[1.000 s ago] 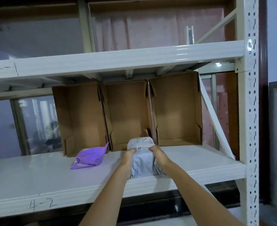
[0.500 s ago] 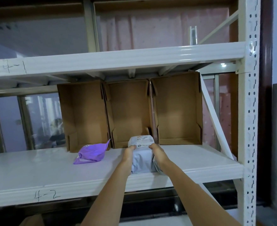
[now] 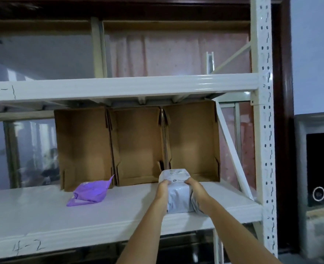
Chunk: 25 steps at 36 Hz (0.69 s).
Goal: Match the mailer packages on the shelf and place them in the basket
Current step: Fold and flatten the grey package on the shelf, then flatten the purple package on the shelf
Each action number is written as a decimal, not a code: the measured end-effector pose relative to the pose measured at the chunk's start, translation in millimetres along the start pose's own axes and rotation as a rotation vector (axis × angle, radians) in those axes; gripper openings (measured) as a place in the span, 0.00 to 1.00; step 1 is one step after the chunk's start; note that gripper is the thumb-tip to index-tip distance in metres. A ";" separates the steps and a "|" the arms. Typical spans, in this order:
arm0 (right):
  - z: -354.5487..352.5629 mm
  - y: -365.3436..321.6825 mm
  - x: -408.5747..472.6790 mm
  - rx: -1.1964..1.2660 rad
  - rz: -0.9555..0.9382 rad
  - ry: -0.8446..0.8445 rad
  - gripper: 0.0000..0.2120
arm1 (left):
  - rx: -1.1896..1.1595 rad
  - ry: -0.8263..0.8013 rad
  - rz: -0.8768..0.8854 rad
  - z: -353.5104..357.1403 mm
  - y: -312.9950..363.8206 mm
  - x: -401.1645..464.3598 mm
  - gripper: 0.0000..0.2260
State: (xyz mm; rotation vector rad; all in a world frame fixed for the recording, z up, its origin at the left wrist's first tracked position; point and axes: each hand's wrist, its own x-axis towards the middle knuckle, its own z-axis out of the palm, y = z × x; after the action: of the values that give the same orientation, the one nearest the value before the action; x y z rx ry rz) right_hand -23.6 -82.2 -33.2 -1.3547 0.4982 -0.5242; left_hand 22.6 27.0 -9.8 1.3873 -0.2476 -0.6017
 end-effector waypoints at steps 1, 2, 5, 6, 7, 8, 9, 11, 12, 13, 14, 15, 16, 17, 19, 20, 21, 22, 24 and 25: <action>-4.0 2.9 6.7 -0.017 -0.008 0.004 0.28 | -0.002 -0.018 0.005 1.3 -0.5 1.0 0.20; -6.9 5.9 14.8 -0.033 -0.012 0.011 0.32 | 0.015 -0.028 0.016 2.6 -0.7 3.0 0.20; -12.1 7.7 33.2 -0.074 0.027 0.009 0.37 | 0.041 -0.015 -0.001 3.1 -0.3 8.5 0.20; -8.3 -0.5 22.2 -0.088 0.043 0.003 0.33 | 0.076 0.009 -0.012 1.9 1.2 12.1 0.19; -6.7 -5.6 17.5 -0.131 0.052 -0.002 0.25 | 0.103 0.038 -0.014 -1.4 1.2 17.8 0.18; -6.4 -12.1 12.5 -0.180 0.047 0.006 0.18 | 0.129 0.047 -0.022 -3.6 2.7 17.0 0.16; -7.0 -18.8 8.6 -0.237 0.033 0.031 0.12 | 0.171 0.052 -0.017 -5.3 6.3 12.2 0.15; -6.9 -30.2 6.7 -0.378 -0.029 0.105 0.08 | 0.177 0.064 0.028 -11.0 13.6 4.2 0.12; -5.9 -35.7 3.7 -0.472 -0.075 0.143 0.09 | 0.179 0.069 0.043 -13.6 18.1 0.4 0.11; -3.9 -39.5 1.3 -0.578 -0.119 0.171 0.10 | 0.204 0.077 0.063 -15.9 24.0 -5.0 0.10; -0.4 -43.5 -2.6 -0.711 -0.161 0.198 0.12 | 0.229 0.079 0.081 -19.6 29.9 -7.5 0.10; 5.6 -45.8 -6.9 -0.849 -0.197 0.225 0.15 | 0.264 0.089 0.102 -26.9 35.2 -8.5 0.11; 13.6 -49.1 -11.9 -0.973 -0.246 0.261 0.18 | 0.290 0.114 0.116 -36.6 42.0 -8.0 0.13; 23.7 -52.3 -15.6 -1.070 -0.295 0.292 0.21 | 0.325 0.122 0.136 -48.2 49.1 -7.3 0.18; 50.5 -56.7 -19.5 -1.154 -0.348 0.254 0.24 | 0.343 0.168 0.211 -77.1 65.8 -5.7 0.22; 62.5 -58.7 -21.5 -1.144 -0.352 0.199 0.24 | 0.354 0.200 0.241 -89.2 72.5 -5.5 0.22; 76.7 -58.9 -22.1 -1.124 -0.354 0.145 0.22 | 0.371 0.231 0.267 -102.9 79.9 -7.4 0.21; 92.4 -57.7 -23.1 -1.105 -0.356 0.104 0.20 | 0.378 0.263 0.283 -119.4 86.0 -7.9 0.19; 115.5 -54.8 -27.8 -1.120 -0.370 0.050 0.17 | 0.447 0.295 0.313 -143.9 93.7 -16.2 0.10; 129.3 -50.5 -29.0 -1.136 -0.378 0.032 0.16 | 0.498 0.314 0.332 -158.9 95.7 -22.1 0.07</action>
State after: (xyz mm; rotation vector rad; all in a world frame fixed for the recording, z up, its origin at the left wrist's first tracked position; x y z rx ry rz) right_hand 29.8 29.0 36.8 -2.5628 0.5938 -0.5873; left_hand 108.4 178.9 57.0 1.8451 -0.3811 -0.0361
